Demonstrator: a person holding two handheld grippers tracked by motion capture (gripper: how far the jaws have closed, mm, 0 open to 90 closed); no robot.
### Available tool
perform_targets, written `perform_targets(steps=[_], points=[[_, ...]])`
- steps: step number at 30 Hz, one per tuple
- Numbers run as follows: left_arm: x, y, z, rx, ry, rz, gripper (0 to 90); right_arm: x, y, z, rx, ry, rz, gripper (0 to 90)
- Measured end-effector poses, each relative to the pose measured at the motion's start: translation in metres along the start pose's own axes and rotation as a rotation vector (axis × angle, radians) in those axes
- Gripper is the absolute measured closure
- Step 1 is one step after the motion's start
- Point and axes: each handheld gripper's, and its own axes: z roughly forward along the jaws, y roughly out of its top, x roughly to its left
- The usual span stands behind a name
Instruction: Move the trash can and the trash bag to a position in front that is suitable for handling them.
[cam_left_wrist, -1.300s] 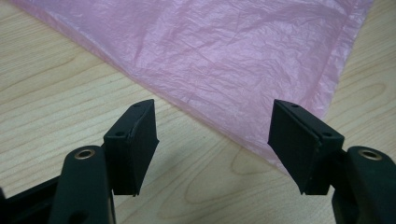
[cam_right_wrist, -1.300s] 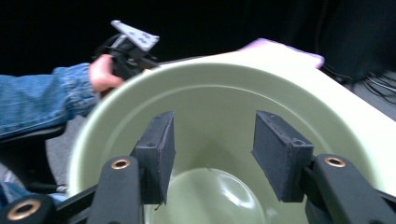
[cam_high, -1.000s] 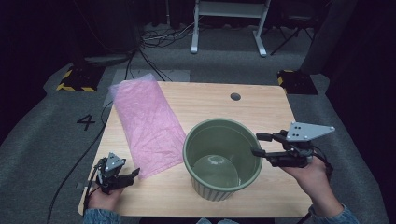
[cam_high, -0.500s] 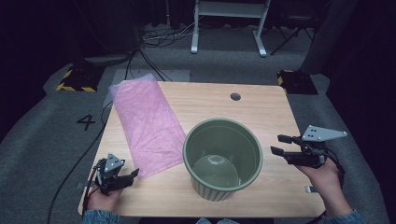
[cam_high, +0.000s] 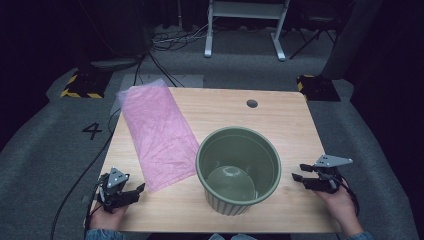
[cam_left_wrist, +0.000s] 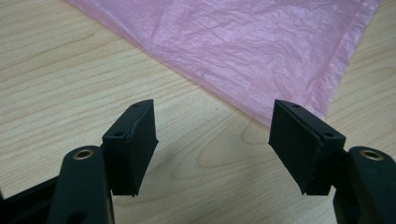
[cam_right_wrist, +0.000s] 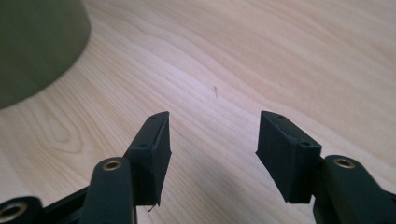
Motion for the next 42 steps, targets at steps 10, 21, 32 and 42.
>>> perform_targets(steps=[10, 21, 32, 42], points=[[0.002, 0.002, 0.002, -0.004, 0.009, -0.005, 31.3, 0.007, -0.021, 0.014, -0.009, -0.069, 0.041, 39.1], [0.002, 0.007, 0.003, -0.010, 0.009, -0.015, 31.2, 0.008, -0.022, 0.019, -0.031, -0.078, 0.049, 29.7], [0.006, 0.019, -0.001, -0.036, 0.028, -0.036, 30.7, 0.008, -0.022, 0.019, -0.031, -0.077, 0.047, 29.4], [0.013, 0.049, 0.005, -0.044, 0.032, -0.036, 30.7, 0.008, -0.022, 0.019, -0.030, -0.076, 0.045, 29.1]])
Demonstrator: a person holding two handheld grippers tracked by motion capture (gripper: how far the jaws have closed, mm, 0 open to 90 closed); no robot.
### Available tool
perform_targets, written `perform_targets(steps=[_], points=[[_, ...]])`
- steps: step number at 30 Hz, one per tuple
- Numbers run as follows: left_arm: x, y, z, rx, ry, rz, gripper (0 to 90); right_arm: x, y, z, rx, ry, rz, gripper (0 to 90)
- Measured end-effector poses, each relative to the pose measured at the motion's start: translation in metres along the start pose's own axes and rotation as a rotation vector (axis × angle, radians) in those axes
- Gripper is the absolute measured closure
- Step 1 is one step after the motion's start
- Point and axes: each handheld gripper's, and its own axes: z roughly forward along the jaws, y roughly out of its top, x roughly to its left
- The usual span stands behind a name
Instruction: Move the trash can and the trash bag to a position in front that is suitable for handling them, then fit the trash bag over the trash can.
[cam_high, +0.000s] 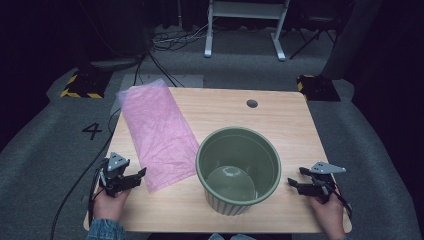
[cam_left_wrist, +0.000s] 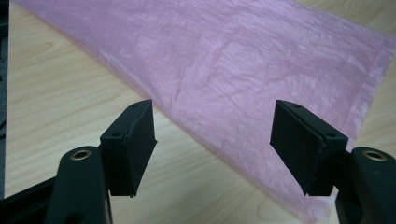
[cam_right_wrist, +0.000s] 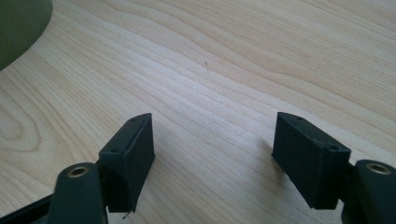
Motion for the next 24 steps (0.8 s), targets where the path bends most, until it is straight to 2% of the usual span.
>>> perform_targets(steps=[1, 3, 7, 8, 11, 18, 24], points=[[0.003, 0.006, 0.004, 0.007, 0.016, -0.001, 30.7, 0.000, 0.000, 0.000, 0.000, 0.000, 0.000, 29.1], [0.006, 0.009, 0.006, 0.010, 0.023, -0.008, 31.0, 0.000, 0.000, 0.000, 0.000, 0.000, 0.000, 29.1], [0.023, 0.021, 0.017, 0.042, 0.048, -0.033, 30.6, 0.000, 0.000, 0.000, -0.001, -0.001, 0.000, 29.2], [0.023, 0.021, 0.017, 0.042, 0.048, -0.033, 30.6, 0.000, 0.000, 0.000, 0.000, 0.000, 0.000, 29.2], [0.037, 0.032, 0.026, 0.061, 0.064, -0.036, 30.3, 0.000, 0.000, 0.000, 0.000, 0.000, 0.000, 29.1], [0.051, 0.042, 0.044, 0.056, 0.065, -0.039, 29.9, 0.000, 0.000, 0.000, -0.001, -0.001, 0.001, 29.1], [0.067, 0.046, 0.068, 0.130, 0.085, -0.085, 27.3, 0.000, 0.000, 0.000, -0.001, -0.001, 0.001, 29.1]])
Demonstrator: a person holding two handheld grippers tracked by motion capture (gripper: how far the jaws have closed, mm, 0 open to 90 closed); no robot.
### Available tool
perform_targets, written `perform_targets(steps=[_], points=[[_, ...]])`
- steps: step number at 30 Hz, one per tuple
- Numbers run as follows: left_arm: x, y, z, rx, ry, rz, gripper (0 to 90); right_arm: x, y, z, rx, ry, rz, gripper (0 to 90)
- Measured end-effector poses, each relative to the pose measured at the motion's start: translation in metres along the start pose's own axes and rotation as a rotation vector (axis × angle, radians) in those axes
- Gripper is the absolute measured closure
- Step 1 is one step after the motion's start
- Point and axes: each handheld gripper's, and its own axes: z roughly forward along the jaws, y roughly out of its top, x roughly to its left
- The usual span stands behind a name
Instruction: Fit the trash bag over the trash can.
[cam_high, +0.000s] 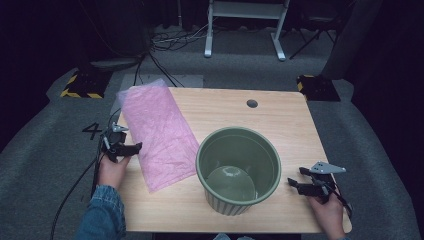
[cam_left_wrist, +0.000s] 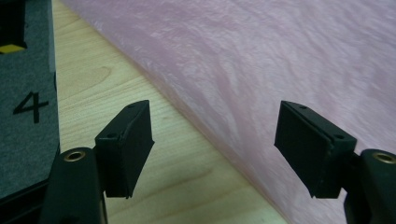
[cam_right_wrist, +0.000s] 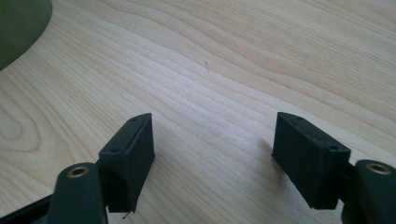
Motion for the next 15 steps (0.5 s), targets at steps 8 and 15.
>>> perform_targets(steps=[8, 15], points=[[0.009, 0.013, 0.035, 0.090, 0.005, -0.054, 25.0, 0.000, 0.000, 0.000, 0.000, 0.000, 0.002, 29.0], [0.006, 0.017, 0.044, 0.082, 0.032, -0.023, 16.1, 0.001, 0.000, 0.000, 0.001, -0.003, 0.002, 28.9]])
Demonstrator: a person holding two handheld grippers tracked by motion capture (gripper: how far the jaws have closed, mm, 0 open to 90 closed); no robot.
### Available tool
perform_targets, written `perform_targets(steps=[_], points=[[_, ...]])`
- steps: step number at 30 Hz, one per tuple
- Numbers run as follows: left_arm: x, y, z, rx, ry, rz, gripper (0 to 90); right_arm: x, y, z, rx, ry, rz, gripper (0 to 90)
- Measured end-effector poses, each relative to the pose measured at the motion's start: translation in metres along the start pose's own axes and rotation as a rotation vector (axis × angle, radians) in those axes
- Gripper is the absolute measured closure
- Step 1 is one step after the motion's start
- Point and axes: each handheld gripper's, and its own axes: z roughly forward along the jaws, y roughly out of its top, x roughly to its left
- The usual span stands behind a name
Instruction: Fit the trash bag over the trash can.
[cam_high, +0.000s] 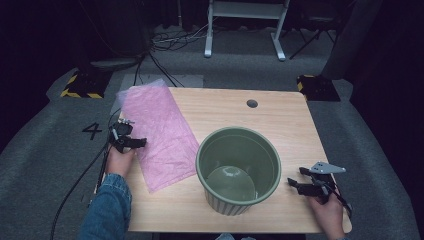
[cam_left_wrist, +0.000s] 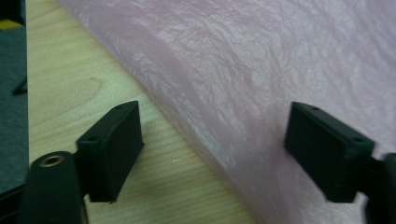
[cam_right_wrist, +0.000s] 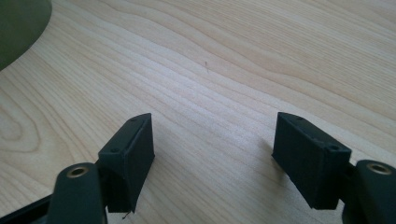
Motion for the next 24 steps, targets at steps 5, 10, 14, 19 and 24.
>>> perform_targets(steps=[5, 10, 14, 19, 24], points=[[-0.003, 0.003, 0.000, 0.016, 0.002, 0.001, 16.6, 0.000, 0.000, 0.000, 0.001, 0.000, 0.000, 28.8], [-0.019, 0.007, -0.006, 0.024, -0.022, 0.041, 62.6, 0.000, 0.000, 0.000, 0.000, -0.001, 0.000, 28.8], [-0.025, 0.006, -0.005, 0.009, -0.036, 0.066, 79.9, 0.000, 0.000, 0.000, 0.002, 0.000, -0.002, 28.5], [-0.026, 0.001, -0.005, -0.029, -0.115, 0.090, 88.9, 0.000, 0.000, 0.000, 0.002, 0.000, -0.002, 28.4], [-0.025, -0.002, -0.017, -0.115, -0.193, 0.075, 89.2, 0.000, 0.000, 0.000, 0.002, 0.001, -0.001, 28.4]])
